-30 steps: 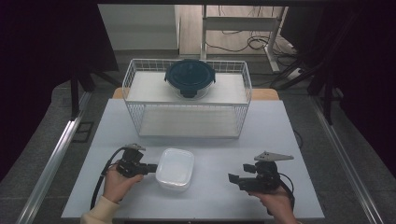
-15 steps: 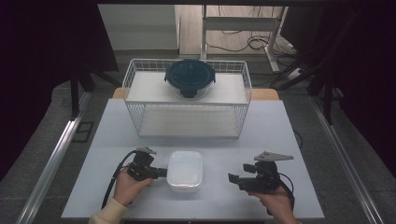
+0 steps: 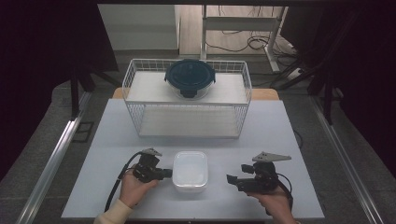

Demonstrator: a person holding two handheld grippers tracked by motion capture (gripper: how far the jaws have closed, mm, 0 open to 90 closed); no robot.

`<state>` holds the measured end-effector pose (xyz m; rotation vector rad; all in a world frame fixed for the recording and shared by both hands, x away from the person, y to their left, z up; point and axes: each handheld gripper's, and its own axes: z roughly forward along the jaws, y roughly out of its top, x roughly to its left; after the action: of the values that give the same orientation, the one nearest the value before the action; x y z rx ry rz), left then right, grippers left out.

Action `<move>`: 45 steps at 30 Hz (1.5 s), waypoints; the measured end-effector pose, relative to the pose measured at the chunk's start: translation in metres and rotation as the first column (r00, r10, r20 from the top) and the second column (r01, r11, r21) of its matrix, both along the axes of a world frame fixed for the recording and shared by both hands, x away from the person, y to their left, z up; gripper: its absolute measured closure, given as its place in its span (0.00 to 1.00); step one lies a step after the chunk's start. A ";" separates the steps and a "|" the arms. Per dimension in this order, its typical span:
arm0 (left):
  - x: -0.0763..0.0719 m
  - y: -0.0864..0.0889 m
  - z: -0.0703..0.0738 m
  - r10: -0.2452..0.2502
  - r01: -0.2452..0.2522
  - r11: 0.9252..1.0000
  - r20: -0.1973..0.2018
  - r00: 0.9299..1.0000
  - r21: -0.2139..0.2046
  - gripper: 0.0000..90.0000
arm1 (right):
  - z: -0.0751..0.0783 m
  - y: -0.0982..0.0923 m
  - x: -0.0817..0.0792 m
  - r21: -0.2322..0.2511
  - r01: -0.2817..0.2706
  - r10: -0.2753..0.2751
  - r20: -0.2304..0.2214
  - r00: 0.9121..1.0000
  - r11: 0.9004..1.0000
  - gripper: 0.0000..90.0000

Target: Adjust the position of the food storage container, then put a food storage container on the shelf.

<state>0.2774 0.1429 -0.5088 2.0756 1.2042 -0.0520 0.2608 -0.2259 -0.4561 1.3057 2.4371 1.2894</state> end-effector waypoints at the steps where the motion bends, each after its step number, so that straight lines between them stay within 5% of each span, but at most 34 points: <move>1: -0.001 0.003 0.002 0.005 -0.005 1.000 0.009 1.000 0.005 1.00 | 0.000 0.000 0.000 0.002 -0.001 0.000 0.001 1.000 1.000 0.24; 10: -0.016 0.025 0.020 0.054 -0.049 0.996 0.065 0.996 -0.080 0.97 | 0.000 -0.002 0.000 0.004 0.002 -0.002 0.010 1.000 1.000 0.23; 12: -0.021 0.028 0.025 0.079 -0.073 0.994 0.081 0.994 -0.075 0.85 | 0.000 -0.002 0.001 0.005 0.006 -0.006 0.011 1.000 1.000 0.23; 15: -0.027 0.035 0.031 0.098 -0.093 0.994 0.092 0.991 -0.063 0.54 | -0.001 -0.002 0.001 0.002 0.003 -0.003 0.009 1.000 1.000 0.23; 17: -0.032 0.040 0.035 0.110 -0.101 0.990 0.092 0.990 -0.102 0.45 | -0.002 -0.002 0.002 0.001 0.001 -0.001 0.010 1.000 1.000 0.23; 21: -0.037 0.046 0.042 0.125 -0.112 0.988 0.116 0.985 -0.109 0.33 | -0.002 -0.002 0.001 0.004 0.002 -0.002 0.012 1.000 1.000 0.22; 45: -0.035 0.041 0.037 0.113 -0.102 0.989 0.100 0.989 -0.110 0.28 | -0.003 0.002 0.001 0.003 -0.002 0.002 0.014 1.000 1.000 0.22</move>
<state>0.2428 0.1835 -0.4715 1.8959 1.2205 0.0446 0.2615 -0.2238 -0.4590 1.2902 2.4289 1.2994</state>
